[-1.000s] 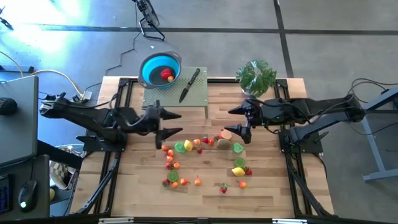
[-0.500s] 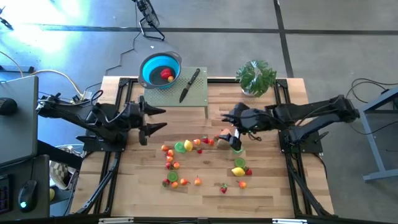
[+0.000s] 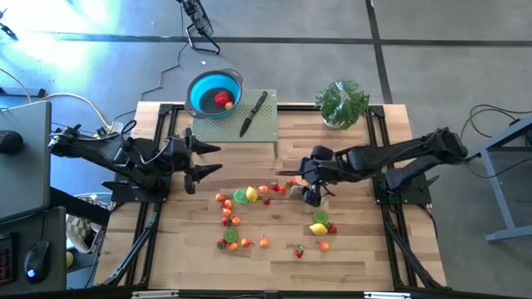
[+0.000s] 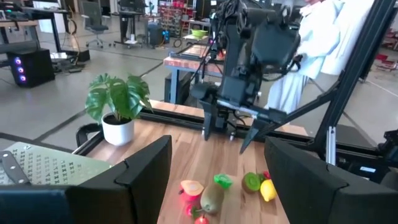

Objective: Pick & Place Fruit
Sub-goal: Put the kiwi into the strainer bowl on the shelf

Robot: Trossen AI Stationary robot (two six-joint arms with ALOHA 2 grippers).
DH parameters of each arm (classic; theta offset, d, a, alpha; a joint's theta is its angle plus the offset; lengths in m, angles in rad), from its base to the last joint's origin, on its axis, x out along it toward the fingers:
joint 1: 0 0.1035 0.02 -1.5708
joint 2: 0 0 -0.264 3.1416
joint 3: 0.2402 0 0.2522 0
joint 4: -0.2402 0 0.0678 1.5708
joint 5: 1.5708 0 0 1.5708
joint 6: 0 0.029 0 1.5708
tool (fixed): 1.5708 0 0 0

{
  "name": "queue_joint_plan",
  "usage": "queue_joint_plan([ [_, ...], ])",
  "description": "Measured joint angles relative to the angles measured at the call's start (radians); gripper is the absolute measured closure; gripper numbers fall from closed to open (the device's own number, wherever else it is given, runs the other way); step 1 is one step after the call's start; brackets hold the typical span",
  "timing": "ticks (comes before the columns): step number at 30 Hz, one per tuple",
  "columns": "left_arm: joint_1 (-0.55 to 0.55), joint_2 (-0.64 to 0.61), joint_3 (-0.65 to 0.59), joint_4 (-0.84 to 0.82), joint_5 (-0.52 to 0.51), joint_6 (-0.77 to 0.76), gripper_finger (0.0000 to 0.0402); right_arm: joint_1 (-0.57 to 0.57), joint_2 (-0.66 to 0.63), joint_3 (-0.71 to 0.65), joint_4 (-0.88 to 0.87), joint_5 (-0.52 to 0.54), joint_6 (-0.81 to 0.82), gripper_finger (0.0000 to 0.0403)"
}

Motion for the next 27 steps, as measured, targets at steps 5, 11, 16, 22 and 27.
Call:
queue_joint_plan([
  [5,0.000,0.000,0.000,-0.003,0.000,-0.031,0.0153,0.000,0.048,0.000,-0.004,0.006,-0.001,0.0087],
  [11,0.000,0.000,0.000,-0.003,0.000,-0.046,0.0153,0.000,0.064,0.000,-0.004,0.005,-0.027,0.0101],
  [16,0.000,0.000,0.000,-0.003,0.000,-0.087,0.0153,0.000,0.064,0.000,-0.004,0.007,-0.027,0.0104],
  [22,0.000,0.000,0.000,-0.002,0.000,-0.098,0.0153,0.000,0.064,0.000,-0.004,0.005,-0.027,0.0105],
  [27,0.000,0.000,0.000,-0.002,0.000,-0.098,0.0153,0.000,0.064,0.000,-0.004,0.005,-0.027,0.0105],
])
